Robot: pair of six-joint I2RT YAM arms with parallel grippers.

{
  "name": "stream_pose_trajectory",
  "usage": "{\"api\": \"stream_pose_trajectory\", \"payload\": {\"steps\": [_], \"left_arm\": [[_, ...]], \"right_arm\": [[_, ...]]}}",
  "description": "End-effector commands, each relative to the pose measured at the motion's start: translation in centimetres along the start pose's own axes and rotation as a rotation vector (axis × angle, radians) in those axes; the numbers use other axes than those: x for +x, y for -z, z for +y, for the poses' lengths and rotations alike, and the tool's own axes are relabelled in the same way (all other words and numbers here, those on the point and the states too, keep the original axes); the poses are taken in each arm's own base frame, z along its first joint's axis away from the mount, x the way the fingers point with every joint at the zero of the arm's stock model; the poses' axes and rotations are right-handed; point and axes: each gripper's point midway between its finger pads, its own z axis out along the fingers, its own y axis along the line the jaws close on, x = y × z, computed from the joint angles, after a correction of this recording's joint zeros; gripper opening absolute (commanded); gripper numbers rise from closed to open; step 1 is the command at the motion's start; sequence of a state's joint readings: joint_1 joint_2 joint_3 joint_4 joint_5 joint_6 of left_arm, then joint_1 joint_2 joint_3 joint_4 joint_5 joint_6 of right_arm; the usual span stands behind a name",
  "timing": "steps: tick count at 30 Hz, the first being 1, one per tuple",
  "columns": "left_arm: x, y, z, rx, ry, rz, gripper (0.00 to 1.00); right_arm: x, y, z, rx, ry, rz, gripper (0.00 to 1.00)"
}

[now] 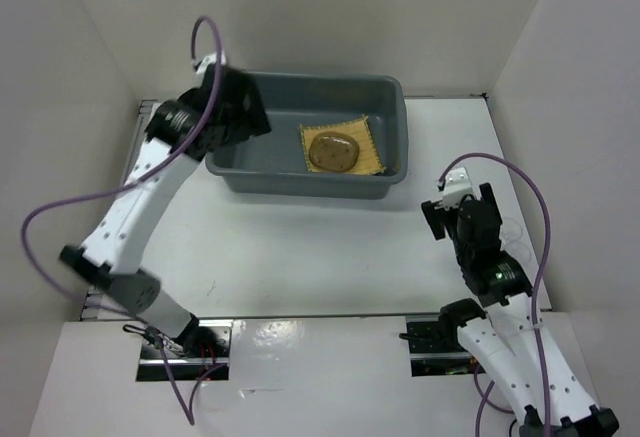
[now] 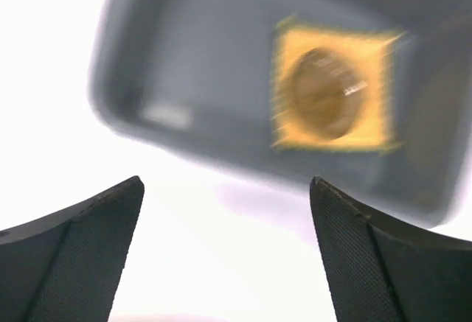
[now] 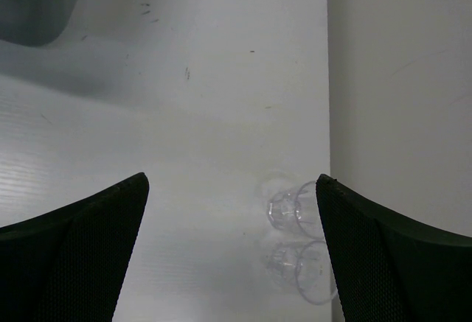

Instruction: Place the mixed dishes into the plastic bin

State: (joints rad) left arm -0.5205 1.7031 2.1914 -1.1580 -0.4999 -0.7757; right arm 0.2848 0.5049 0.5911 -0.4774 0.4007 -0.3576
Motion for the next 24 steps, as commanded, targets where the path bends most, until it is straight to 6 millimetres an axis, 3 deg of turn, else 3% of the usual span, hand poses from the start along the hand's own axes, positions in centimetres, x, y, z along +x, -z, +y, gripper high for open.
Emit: {"api": "stream_pose_trajectory", "payload": {"steps": [1, 3, 5, 6, 8, 9, 11, 12, 13, 14, 15, 17, 22, 24], "left_arm": [[1.5, 1.5, 5.4, 0.018, -0.088, -0.076, 1.0], [3.4, 4.0, 8.1, 0.096, -0.12, -0.138, 1.0], [4.8, 5.0, 10.0, 0.107, -0.152, -0.148, 1.0], [5.2, 6.1, 10.8, 0.122, -0.162, -0.159, 1.0], [7.6, 5.3, 12.5, 0.102, -0.238, -0.109, 1.0], [8.4, 5.7, 13.0, 0.112, -0.258, -0.099, 1.0], [10.7, 5.2, 13.8, 0.126, -0.304, -0.056, 1.0], [10.4, 6.5, 13.7, 0.177, -0.281, -0.104, 1.0], [10.6, 7.1, 13.5, 0.226, -0.317, -0.123, 1.0], [10.2, 8.9, 13.4, 0.297, -0.305, -0.182, 1.0], [10.7, 9.2, 13.9, 0.303, -0.301, -0.193, 1.0], [9.4, 11.2, 15.5, 0.279, -0.257, -0.305, 1.0], [9.5, 12.3, 16.0, 0.301, -0.232, -0.343, 1.0], [9.8, 11.3, 15.5, 0.294, -0.248, -0.305, 1.0]], "right_arm": [[-2.1, -0.1, -1.7, 0.038, 0.072, 0.008, 0.98], [-2.0, -0.1, -2.6, 0.045, 0.126, 0.077, 0.98], [-1.8, 0.2, -3.0, 0.004, 0.149, 0.153, 0.98], [-0.9, -0.8, -2.1, -0.056, 0.155, 0.216, 0.98], [0.5, -1.3, -3.9, -0.047, 0.101, 0.306, 0.98], [1.0, -2.0, -3.8, -0.101, 0.108, 0.321, 0.98], [1.3, -2.6, -7.2, -0.025, 0.05, 0.332, 0.98], [1.1, -3.2, -7.7, -0.038, 0.04, 0.327, 0.98], [2.2, -4.2, -9.0, -0.042, 0.012, 0.394, 0.98], [3.1, -4.7, -8.9, -0.077, 0.003, 0.441, 0.98], [4.6, -4.8, -8.4, -0.13, -0.005, 0.516, 0.98], [7.2, -6.4, -8.9, -0.158, -0.047, 0.631, 0.98], [9.6, -7.1, -8.9, -0.191, -0.046, 0.687, 0.97], [10.6, -7.2, -7.9, -0.212, -0.03, 0.716, 0.96]]}}
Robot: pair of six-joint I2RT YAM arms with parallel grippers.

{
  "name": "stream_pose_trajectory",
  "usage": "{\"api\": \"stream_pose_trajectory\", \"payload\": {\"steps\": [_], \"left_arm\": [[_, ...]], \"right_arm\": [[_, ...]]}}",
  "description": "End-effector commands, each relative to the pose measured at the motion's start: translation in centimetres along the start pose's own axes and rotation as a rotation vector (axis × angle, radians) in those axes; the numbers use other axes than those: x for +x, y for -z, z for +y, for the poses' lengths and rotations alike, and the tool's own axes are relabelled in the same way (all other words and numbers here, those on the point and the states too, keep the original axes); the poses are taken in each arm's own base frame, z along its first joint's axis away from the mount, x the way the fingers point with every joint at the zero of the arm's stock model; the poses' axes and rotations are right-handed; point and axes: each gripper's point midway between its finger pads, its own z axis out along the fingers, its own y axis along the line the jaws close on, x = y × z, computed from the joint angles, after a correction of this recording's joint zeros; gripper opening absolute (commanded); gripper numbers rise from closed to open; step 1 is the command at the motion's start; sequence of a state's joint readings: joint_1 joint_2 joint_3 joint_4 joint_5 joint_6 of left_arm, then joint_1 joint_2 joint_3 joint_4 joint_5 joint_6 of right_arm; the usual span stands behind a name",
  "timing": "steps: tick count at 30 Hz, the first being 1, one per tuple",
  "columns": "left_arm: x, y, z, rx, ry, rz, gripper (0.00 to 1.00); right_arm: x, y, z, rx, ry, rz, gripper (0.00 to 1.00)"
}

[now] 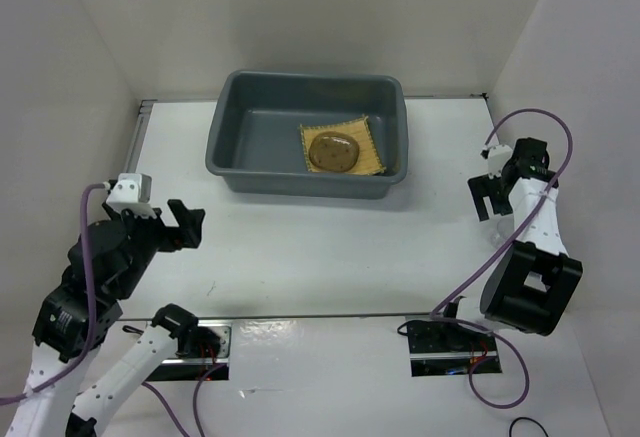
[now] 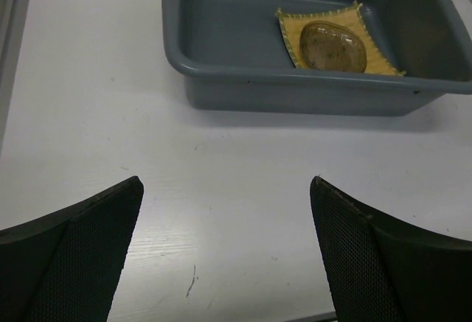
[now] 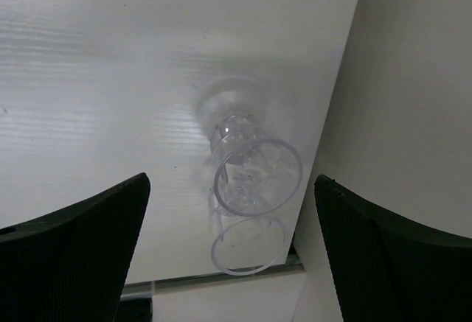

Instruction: Place the mixed dishes into the plastic bin

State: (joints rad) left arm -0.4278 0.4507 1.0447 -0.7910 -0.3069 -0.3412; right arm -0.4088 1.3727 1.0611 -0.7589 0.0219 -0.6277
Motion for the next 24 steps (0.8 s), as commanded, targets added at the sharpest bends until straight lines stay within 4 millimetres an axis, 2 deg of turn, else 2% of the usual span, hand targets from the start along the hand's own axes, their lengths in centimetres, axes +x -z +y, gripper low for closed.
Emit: {"api": "stream_pose_trajectory", "payload": {"steps": [1, 6, 12, 15, 16, 17, 18, 19, 20, 21, 22, 24], "left_arm": [[0.1, -1.8, -0.7, 0.008, -0.032, 0.034, 1.0], [0.4, -2.3, -0.7, 0.002, -0.038, 0.055, 1.0], [-0.5, -0.9, -0.4, 0.007, -0.021, -0.008, 1.0], [-0.7, -0.3, -0.3, 0.013, -0.015, -0.029, 1.0], [-0.7, -0.3, -0.3, 0.013, -0.015, -0.029, 1.0], [-0.7, -0.3, -0.3, 0.013, -0.015, -0.029, 1.0], [-0.7, -0.3, -0.3, 0.013, -0.015, -0.029, 1.0], [-0.8, -0.4, -0.1, 0.004, -0.015, -0.031, 1.0], [-0.8, -0.4, -0.1, 0.004, -0.015, -0.031, 1.0], [-0.8, -0.4, -0.1, 0.004, -0.015, -0.031, 1.0], [-0.8, -0.4, -0.1, 0.004, -0.015, -0.031, 1.0], [-1.0, 0.1, -0.1, 0.009, -0.01, -0.05, 1.0]], "right_arm": [[0.8, -0.2, 1.1, -0.033, 0.047, 0.024, 0.96], [2.5, -1.9, 1.7, -0.048, 0.058, 0.063, 0.9], [3.4, -3.9, 2.6, -0.088, 0.047, 0.105, 0.85], [3.8, -4.9, 3.0, -0.108, 0.038, 0.136, 0.76], [4.0, -5.1, 3.1, -0.113, 0.028, 0.144, 0.71], [3.7, -5.2, 2.9, -0.111, 0.028, 0.141, 0.57], [4.2, -5.2, 3.3, -0.128, 0.028, 0.165, 0.45], [3.6, -4.9, 2.9, -0.119, 0.017, 0.155, 0.3], [3.7, -4.5, 3.2, -0.142, 0.016, 0.167, 0.14], [2.9, -3.3, 3.1, -0.142, 0.005, 0.136, 0.0], [2.2, -2.2, 2.9, -0.145, 0.004, 0.112, 0.0], [-1.1, 2.7, 1.9, -0.119, 0.019, -0.002, 0.0]]}}
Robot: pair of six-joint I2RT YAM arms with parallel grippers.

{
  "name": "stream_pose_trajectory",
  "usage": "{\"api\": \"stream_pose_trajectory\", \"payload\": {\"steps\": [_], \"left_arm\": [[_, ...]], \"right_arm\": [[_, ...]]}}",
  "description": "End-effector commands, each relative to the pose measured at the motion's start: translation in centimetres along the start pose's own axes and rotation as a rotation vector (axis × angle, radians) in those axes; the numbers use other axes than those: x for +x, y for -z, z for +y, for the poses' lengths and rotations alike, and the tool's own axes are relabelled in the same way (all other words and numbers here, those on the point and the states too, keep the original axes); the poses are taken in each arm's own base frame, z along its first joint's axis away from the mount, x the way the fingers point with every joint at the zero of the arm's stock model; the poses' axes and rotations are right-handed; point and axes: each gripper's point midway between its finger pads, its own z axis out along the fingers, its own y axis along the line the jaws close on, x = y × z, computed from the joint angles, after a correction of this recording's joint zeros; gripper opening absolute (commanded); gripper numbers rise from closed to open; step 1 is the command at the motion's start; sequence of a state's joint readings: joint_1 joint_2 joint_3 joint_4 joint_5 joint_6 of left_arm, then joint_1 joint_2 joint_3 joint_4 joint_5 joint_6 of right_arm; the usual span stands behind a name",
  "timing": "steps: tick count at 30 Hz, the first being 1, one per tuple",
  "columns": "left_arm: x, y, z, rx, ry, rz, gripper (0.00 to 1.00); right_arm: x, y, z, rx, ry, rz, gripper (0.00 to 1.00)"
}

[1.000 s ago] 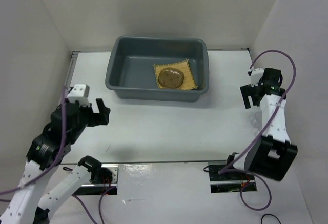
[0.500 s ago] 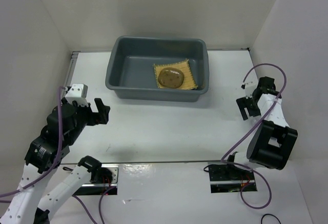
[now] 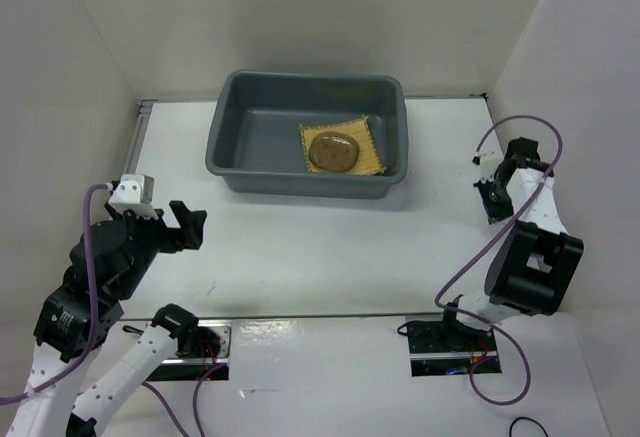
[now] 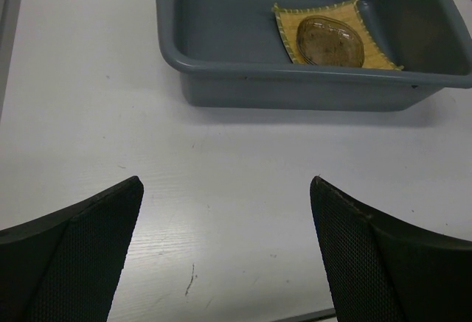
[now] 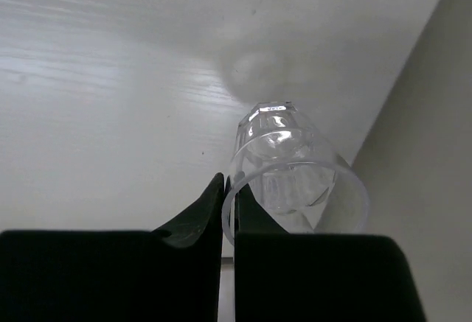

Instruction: Place the mixed dishes into the plastic bin

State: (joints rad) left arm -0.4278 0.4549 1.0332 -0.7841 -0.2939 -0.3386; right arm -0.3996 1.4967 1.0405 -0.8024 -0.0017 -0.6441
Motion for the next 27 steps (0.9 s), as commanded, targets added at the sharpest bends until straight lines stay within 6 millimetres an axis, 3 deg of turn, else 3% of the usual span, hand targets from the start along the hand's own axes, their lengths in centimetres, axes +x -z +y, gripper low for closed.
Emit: {"api": "stream_pose_trajectory", "payload": {"steps": [1, 2, 3, 5, 6, 8, 9, 10, 11, 12, 13, 14, 15, 16, 17, 18, 19, 20, 22, 23, 24, 26, 27], "left_arm": [[-1.4, 0.4, 0.2, -0.002, -0.005, -0.061, 1.0], [-1.5, 0.7, 0.2, 0.0, -0.002, -0.07, 1.0], [-1.5, 0.7, 0.2, 0.0, -0.002, -0.07, 1.0], [-1.5, 0.7, 0.2, 0.0, -0.002, -0.07, 1.0], [-1.3, 0.3, 0.2, -0.003, -0.006, -0.057, 1.0], [-0.8, -0.2, 0.0, 0.0, -0.013, -0.032, 1.0], [-0.6, -0.5, -0.1, -0.003, -0.016, -0.019, 1.0], [-0.8, -0.5, -0.1, -0.001, -0.023, -0.028, 1.0], [-0.8, -0.5, -0.1, -0.001, -0.023, -0.028, 1.0], [-0.9, -0.6, 0.1, -0.01, -0.023, -0.03, 1.0], [-1.1, -0.1, 0.1, -0.006, -0.009, -0.047, 1.0], [-1.3, 0.1, 0.3, -0.013, -0.006, -0.06, 1.0], [-1.4, 0.3, 0.3, -0.011, -0.003, -0.068, 1.0], [-1.5, 0.7, 0.4, -0.008, 0.0, -0.081, 1.0], [-1.5, 0.7, 0.4, -0.008, 0.0, -0.081, 1.0], [-1.6, 1.0, 0.4, -0.005, 0.004, -0.093, 1.0], [-1.6, 1.0, 0.4, -0.003, 0.006, -0.101, 1.0], [-1.6, 1.0, 0.4, -0.003, 0.006, -0.101, 1.0], [-1.8, 1.3, 0.5, 0.001, 0.01, -0.114, 1.0], [-2.1, 1.6, 0.5, 0.005, 0.015, -0.133, 1.0], [-2.2, 1.9, 0.5, 0.01, 0.018, -0.145, 1.0], [-2.1, 2.1, 0.6, 0.012, 0.02, -0.154, 1.0], [-2.2, 2.6, 0.5, 0.026, 0.024, -0.169, 1.0]], "right_arm": [[-6.3, 10.1, 0.3, 0.048, 0.07, -0.25, 0.0], [-7.2, 12.6, 1.3, 0.059, 0.109, -0.278, 0.0], [-11.0, 18.1, 3.9, 0.087, 0.198, -0.438, 0.0], [-13.6, 23.1, 7.3, 0.103, 0.271, -0.56, 0.0], [-16.3, 26.6, 10.3, 0.091, 0.322, -0.654, 0.0], [-18.0, 28.4, 11.7, 0.008, 0.364, -0.69, 0.0], [-19.7, 30.6, 12.2, -0.021, 0.399, -0.761, 0.0], [-21.5, 29.0, 13.2, -0.057, 0.43, -0.723, 0.0], [-22.5, 28.8, 14.0, -0.082, 0.458, -0.72, 0.0], [-23.2, 30.9, 14.6, -0.099, 0.485, -0.762, 0.0], [-25.4, 28.9, 16.3, -0.145, 0.518, -0.725, 0.0], [-26.3, 29.6, 19.0, -0.163, 0.572, -0.756, 0.0], [-27.4, 32.3, 20.5, -0.161, 0.595, -0.846, 0.0], [-28.9, 30.7, 23.0, -0.174, 0.631, -0.827, 0.0], [-29.0, 31.4, 27.4, -0.205, 0.715, -0.856, 0.0], [-29.6, 33.5, 29.3, -0.198, 0.731, -0.935, 0.0], [-29.9, 33.3, 31.6, -0.2, 0.758, -0.944, 0.0], [-30.0, 32.1, 36.0, -0.222, 0.814, -0.941, 0.0], [-29.9, 30.3, 40.0, -0.254, 0.878, -0.927, 0.0], [-30.1, 26.9, 42.8, -0.267, 0.916, -0.87, 0.0], [-30.2, 27.5, 44.4, -0.266, 0.93, -0.917, 0.0], [-30.9, 23.8, 46.9, -0.261, 0.95, -0.872, 0.0], [-31.0, 23.0, 47.7, -0.282, 0.96, -0.868, 0.0]]}}
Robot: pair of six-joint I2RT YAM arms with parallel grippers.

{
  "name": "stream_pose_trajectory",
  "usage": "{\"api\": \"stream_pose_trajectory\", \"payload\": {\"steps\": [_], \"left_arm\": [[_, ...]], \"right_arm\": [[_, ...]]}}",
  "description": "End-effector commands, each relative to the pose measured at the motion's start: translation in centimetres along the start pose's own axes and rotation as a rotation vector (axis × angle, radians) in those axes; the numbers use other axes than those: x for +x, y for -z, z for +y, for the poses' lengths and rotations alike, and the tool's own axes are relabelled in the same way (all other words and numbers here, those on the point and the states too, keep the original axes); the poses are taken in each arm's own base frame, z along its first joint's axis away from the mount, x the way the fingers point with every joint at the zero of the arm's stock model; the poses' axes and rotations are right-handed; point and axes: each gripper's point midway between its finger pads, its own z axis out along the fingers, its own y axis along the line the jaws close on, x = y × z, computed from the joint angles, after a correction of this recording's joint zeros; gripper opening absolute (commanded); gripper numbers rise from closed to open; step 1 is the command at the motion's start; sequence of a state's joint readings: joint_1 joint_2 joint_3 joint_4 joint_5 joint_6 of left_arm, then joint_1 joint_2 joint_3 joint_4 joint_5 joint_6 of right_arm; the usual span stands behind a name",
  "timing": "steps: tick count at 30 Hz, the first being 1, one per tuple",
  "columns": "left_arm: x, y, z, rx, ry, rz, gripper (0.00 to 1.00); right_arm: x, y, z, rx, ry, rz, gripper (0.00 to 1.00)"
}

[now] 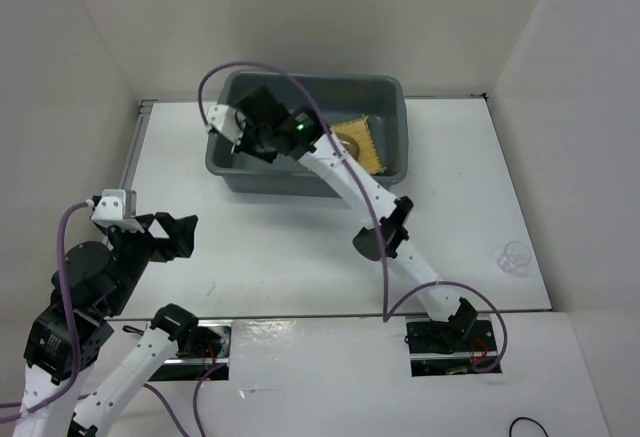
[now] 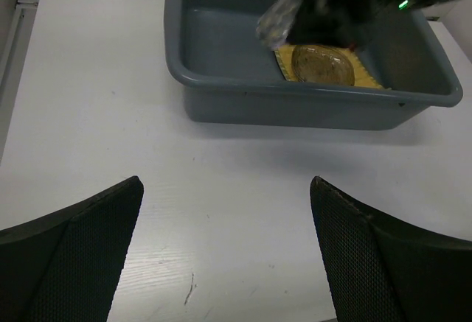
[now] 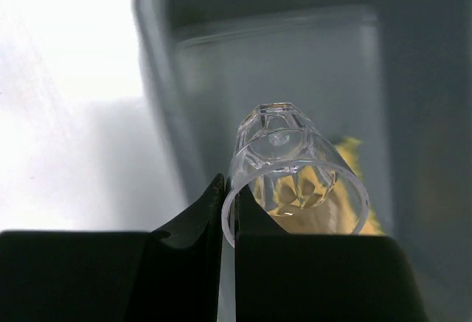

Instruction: Place the mixed dishes into the plastic bin

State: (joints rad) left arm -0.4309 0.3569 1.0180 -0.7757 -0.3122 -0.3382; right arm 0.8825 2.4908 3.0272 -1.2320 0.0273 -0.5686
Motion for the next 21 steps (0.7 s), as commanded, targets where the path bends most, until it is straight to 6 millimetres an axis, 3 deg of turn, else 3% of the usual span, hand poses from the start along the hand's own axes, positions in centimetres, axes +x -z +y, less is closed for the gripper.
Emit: {"api": "stream_pose_trajectory", "payload": {"steps": [1, 2, 5, 12, 13, 18, 21], "left_arm": [[-1.6, 0.8, -0.1, 0.021, 0.004, -0.09, 1.0], [-1.7, 1.0, 0.0, 0.023, 0.007, -0.099, 1.0], [-2.0, 1.6, 0.1, 0.031, 0.021, -0.12, 1.0], [-2.0, 1.5, 0.1, 0.033, 0.029, -0.12, 1.0], [-1.9, 1.3, 0.1, 0.031, 0.029, -0.12, 1.0], [-1.9, 1.1, 0.2, 0.018, 0.026, -0.113, 1.0], [-1.9, 1.1, 0.3, 0.01, 0.035, -0.116, 1.0]], "right_arm": [[-1.0, 0.5, -1.9, 0.057, 0.0, -0.051, 0.0], [-0.1, -1.2, -1.7, 0.043, -0.015, -0.032, 0.0], [1.6, -4.1, -1.4, 0.004, -0.03, -0.014, 0.0], [4.7, -7.4, -1.8, -0.061, -0.057, 0.005, 0.0], [6.0, -8.1, -1.4, -0.084, -0.067, 0.036, 0.0], [9.9, -9.2, 1.7, -0.212, -0.109, 0.149, 0.0], [8.9, -7.7, 1.4, -0.214, -0.12, 0.136, 0.0]]}}
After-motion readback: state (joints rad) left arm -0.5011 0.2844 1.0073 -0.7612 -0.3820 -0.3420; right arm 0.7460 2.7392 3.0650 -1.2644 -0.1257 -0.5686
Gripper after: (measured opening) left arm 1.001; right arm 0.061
